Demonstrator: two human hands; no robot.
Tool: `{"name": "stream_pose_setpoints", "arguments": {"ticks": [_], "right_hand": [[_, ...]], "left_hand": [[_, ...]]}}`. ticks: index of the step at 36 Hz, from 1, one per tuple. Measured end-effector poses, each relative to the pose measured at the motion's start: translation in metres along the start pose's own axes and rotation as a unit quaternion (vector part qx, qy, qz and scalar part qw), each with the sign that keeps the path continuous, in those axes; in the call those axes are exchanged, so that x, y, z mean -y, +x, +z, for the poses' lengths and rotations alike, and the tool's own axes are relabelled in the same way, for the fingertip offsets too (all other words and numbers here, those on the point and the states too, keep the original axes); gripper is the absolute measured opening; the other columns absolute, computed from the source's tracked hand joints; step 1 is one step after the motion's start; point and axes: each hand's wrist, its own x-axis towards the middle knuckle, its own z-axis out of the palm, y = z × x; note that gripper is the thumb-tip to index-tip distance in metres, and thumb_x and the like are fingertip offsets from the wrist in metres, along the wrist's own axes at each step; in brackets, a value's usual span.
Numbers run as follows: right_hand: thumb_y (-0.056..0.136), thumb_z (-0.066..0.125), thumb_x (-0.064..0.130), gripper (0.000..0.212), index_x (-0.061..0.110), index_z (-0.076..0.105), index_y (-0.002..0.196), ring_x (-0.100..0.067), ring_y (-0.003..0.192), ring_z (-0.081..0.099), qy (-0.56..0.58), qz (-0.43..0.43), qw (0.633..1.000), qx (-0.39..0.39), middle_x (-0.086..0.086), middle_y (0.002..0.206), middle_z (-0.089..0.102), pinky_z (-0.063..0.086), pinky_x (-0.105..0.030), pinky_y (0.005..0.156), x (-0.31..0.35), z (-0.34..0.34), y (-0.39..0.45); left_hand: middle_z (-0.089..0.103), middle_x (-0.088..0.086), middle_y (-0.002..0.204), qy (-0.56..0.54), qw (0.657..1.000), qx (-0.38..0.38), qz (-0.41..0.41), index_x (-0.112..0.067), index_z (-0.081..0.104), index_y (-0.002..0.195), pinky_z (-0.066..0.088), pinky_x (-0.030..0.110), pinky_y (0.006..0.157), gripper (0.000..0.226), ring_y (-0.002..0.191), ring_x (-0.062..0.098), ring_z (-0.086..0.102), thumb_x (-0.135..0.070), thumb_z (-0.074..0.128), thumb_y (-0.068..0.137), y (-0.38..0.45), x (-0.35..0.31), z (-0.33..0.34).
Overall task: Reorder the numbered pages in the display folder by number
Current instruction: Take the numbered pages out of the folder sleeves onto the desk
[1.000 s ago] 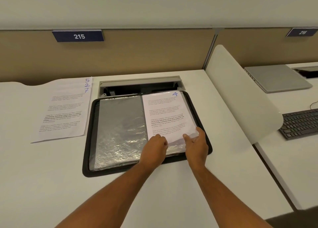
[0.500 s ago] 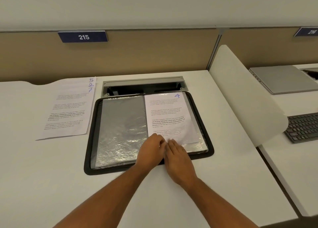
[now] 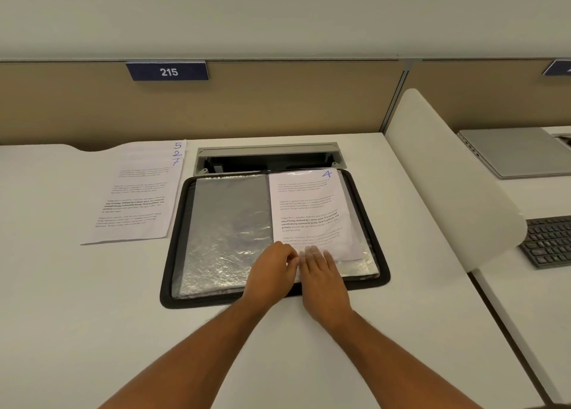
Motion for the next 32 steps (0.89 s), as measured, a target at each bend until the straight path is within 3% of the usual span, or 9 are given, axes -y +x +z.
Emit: {"name": "stream_pose_setpoints", "arguments": {"ticks": [5, 11, 20, 27, 32], "right_hand": [[0.076, 0.089, 0.024, 0.065, 0.002, 0.065, 0.132, -0.034, 0.115, 0.067, -0.028, -0.006, 1.0, 0.001, -0.017, 0.12, 0.071, 0.048, -0.053, 0.108, -0.002, -0.002, -0.006], [0.073, 0.091, 0.022, 0.035, 0.009, 0.073, 0.1, -0.025, 0.081, 0.067, -0.047, -0.036, 0.996, -0.067, -0.01, 0.09, 0.071, 0.057, -0.04, 0.086, -0.006, -0.003, -0.023], [0.085, 0.077, 0.01, 0.011, 0.012, 0.066, 0.083, -0.023, 0.072, 0.059, -0.007, -0.08, 0.991, -0.107, -0.007, 0.077, 0.063, 0.053, -0.036, 0.075, -0.008, -0.011, -0.032], [0.094, 0.062, 0.009, 0.013, 0.013, 0.064, 0.082, -0.024, 0.073, 0.055, 0.035, -0.085, 0.989, -0.116, -0.006, 0.078, 0.06, 0.049, -0.034, 0.074, -0.002, -0.009, -0.082], [0.092, 0.063, 0.008, 0.01, 0.013, 0.067, 0.085, -0.025, 0.075, 0.055, 0.055, -0.083, 0.99, -0.1, -0.005, 0.081, 0.06, 0.049, -0.037, 0.078, 0.007, -0.012, -0.13]], "left_hand": [[0.061, -0.01, 0.095, -0.006, 1.0, 0.009, -0.029, -0.024, 0.063, 0.095, 0.054, 0.026, 0.076, 0.008, 0.082, 0.006, 0.057, -0.029, 0.06, 0.1, -0.011, 0.005, 0.002], [0.06, -0.008, 0.096, 0.005, 0.998, 0.014, -0.055, -0.021, 0.064, 0.097, 0.055, 0.022, 0.076, 0.01, 0.08, 0.006, 0.058, -0.03, 0.06, 0.1, -0.028, 0.013, 0.004], [0.059, -0.005, 0.094, 0.003, 0.996, 0.018, -0.087, -0.019, 0.061, 0.093, 0.051, 0.021, 0.074, 0.011, 0.08, 0.008, 0.057, -0.026, 0.058, 0.101, -0.046, 0.017, 0.007], [0.058, -0.006, 0.094, -0.021, 0.99, 0.017, -0.139, -0.02, 0.058, 0.091, 0.046, 0.012, 0.065, 0.014, 0.078, 0.005, 0.058, -0.03, 0.057, 0.102, -0.059, 0.019, 0.01], [0.057, -0.011, 0.088, -0.032, 0.985, 0.013, -0.169, -0.022, 0.056, 0.09, 0.041, 0.01, 0.062, 0.016, 0.075, 0.006, 0.06, -0.032, 0.056, 0.102, -0.066, 0.015, 0.012]]}}
